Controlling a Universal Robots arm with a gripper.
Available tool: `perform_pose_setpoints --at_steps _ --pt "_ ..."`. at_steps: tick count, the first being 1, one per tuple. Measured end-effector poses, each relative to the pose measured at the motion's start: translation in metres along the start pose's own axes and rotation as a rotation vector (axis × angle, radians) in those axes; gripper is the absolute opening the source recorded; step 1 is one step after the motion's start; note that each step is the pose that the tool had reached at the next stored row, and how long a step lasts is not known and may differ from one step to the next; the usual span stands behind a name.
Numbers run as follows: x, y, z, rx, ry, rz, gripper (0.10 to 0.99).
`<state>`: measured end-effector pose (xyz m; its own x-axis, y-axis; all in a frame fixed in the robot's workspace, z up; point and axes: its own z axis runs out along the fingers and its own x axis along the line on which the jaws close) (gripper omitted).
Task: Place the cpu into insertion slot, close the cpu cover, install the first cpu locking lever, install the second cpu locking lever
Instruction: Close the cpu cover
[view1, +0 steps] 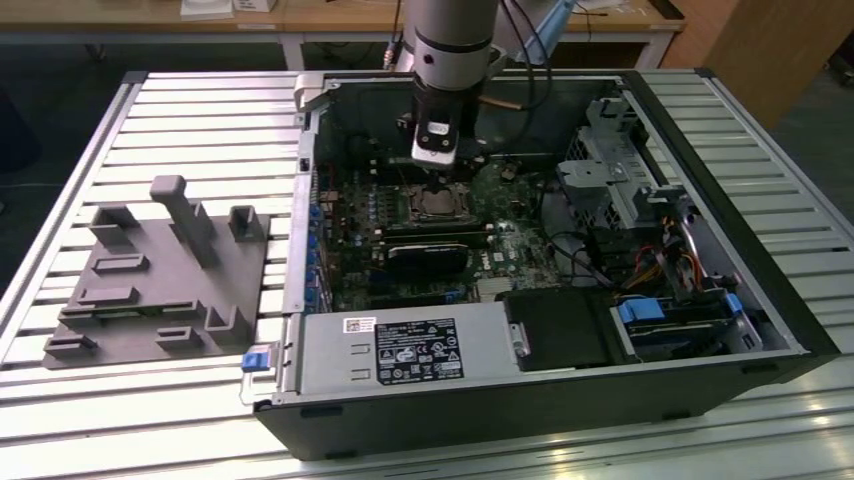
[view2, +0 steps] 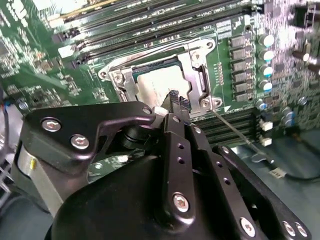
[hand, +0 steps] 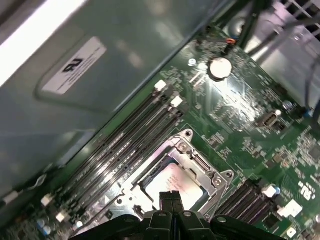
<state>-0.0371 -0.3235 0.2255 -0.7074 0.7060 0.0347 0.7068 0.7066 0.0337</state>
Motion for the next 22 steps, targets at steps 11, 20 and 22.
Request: perform_pose_setpoints --at_steps 11,20,22 --pt "0.0000 0.0000 0.0012 0.007 0.0068 -0.201 0.106" --pt "-0.0001 -0.0001 0.0031 0.013 0.0122 -0.364 0.106" --pt "-0.0001 -0.0001 0.0036 0.014 0.0134 -0.400 0.106"
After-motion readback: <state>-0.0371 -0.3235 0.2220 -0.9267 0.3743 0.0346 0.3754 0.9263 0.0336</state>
